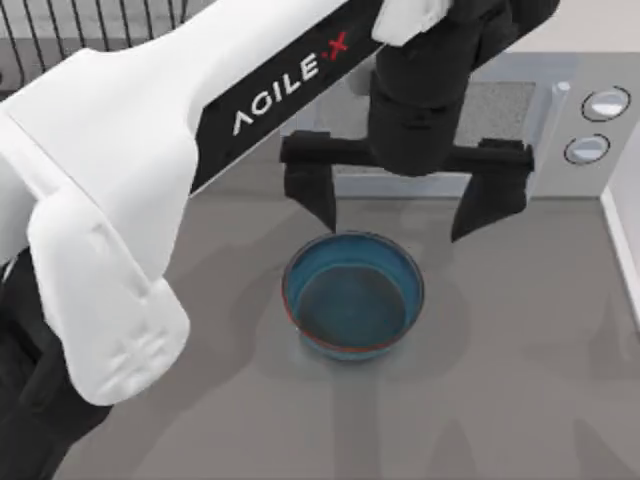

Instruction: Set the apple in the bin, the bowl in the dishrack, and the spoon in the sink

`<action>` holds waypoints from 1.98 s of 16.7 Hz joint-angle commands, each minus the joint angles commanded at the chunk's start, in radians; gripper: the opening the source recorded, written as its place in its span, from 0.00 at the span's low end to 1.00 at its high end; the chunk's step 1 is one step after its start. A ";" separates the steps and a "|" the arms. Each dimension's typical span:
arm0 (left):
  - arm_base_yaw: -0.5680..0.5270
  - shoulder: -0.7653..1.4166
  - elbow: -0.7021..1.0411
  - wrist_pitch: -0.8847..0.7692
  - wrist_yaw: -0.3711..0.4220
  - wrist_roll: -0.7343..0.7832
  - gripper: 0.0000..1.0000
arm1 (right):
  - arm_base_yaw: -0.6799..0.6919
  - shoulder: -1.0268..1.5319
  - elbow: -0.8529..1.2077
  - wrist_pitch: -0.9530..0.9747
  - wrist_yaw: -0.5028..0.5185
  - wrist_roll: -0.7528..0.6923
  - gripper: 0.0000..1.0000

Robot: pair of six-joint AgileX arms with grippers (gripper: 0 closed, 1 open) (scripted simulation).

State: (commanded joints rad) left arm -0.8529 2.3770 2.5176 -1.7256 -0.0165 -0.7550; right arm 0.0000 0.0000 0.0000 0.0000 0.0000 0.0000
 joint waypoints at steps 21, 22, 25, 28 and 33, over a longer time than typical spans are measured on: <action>-0.071 0.249 0.144 0.119 0.026 -0.133 1.00 | 0.000 0.000 0.000 0.000 0.000 0.000 1.00; -0.075 0.240 0.092 0.162 0.026 -0.138 1.00 | 0.000 0.000 0.000 0.000 0.000 0.000 1.00; -0.075 0.211 -0.067 0.292 0.026 -0.139 1.00 | 0.000 0.000 0.000 0.000 0.000 0.000 1.00; -0.056 0.182 -0.206 0.400 0.025 -0.119 1.00 | 0.000 0.000 0.000 0.000 0.000 0.000 1.00; -0.004 0.154 -0.323 0.491 0.024 -0.069 1.00 | 0.000 0.000 0.000 0.000 0.000 0.000 1.00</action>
State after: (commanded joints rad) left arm -0.8570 2.5306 2.1942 -1.2344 0.0070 -0.8239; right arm 0.0000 0.0000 0.0000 0.0000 0.0000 0.0000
